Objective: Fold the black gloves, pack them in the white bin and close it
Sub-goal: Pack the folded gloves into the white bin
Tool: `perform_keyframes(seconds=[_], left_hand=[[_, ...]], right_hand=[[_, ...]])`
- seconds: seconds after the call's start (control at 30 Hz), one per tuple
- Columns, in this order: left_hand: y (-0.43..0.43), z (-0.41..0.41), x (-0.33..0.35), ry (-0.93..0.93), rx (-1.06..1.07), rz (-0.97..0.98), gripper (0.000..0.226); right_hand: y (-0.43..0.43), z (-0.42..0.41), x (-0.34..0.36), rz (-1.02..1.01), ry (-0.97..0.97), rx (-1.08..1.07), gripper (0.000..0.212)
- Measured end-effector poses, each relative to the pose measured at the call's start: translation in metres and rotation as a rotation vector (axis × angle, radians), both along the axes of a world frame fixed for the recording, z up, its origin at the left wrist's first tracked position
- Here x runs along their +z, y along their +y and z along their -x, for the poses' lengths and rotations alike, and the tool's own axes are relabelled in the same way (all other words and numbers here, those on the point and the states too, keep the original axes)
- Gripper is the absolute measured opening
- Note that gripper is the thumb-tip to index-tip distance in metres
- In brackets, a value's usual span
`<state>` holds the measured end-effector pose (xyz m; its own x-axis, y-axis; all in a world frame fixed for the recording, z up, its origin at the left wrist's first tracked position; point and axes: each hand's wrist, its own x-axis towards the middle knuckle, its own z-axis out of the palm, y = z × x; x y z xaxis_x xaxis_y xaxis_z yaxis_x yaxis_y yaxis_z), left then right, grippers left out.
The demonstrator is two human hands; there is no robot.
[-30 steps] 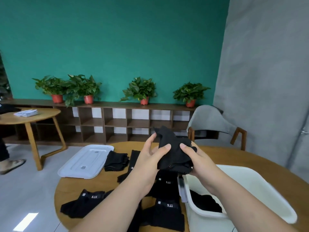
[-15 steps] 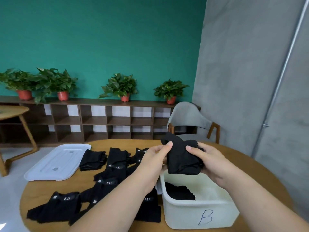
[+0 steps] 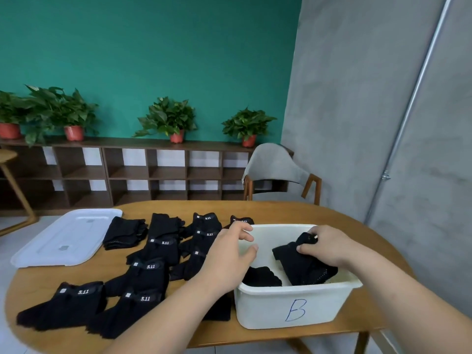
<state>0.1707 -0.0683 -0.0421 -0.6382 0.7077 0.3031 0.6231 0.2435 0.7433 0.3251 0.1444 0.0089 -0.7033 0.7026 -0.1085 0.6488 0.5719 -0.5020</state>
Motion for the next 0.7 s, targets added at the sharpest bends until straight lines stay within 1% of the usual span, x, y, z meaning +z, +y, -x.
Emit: perform_keyframes(seconds=[0.07, 0.2, 0.23, 0.3, 0.37, 0.43, 0.5, 0.63, 0.7], left_hand=[[0.001, 0.002, -0.002, 0.010, 0.002, -0.002, 0.037], [0.001, 0.004, -0.004, 0.032, 0.004, 0.002, 0.040], [0.001, 0.005, -0.004, 0.035, 0.004, 0.000, 0.040], [0.001, 0.005, -0.005, 0.033, 0.000, -0.007, 0.040], [0.002, 0.006, -0.007, 0.030, -0.002, -0.021, 0.040], [0.002, 0.005, -0.008, 0.021, 0.001, -0.042, 0.040], [0.002, 0.005, -0.009, 0.007, 0.002, -0.057, 0.039], [0.003, 0.005, -0.012, -0.018, -0.001, -0.084, 0.038], [0.002, 0.004, -0.013, -0.030, 0.000, -0.092, 0.039]], right_hand=[[0.002, 0.010, -0.013, -0.077, -0.145, 0.039, 0.032], [0.001, 0.015, -0.024, 0.086, -0.243, 0.093, 0.032], [0.001, 0.014, -0.026, 0.047, -0.302, 0.110, 0.035], [0.002, 0.015, -0.031, -0.112, -0.402, 0.131, 0.048], [-0.001, 0.015, -0.030, -0.257, -0.433, 0.128, 0.056], [-0.006, 0.015, -0.025, -0.379, -0.465, 0.154, 0.055], [-0.005, 0.017, -0.024, -0.433, -0.489, 0.166, 0.048], [0.005, 0.019, -0.039, -0.279, -0.430, 0.182, 0.040], [0.008, 0.020, -0.041, -0.243, -0.412, 0.187, 0.042]])
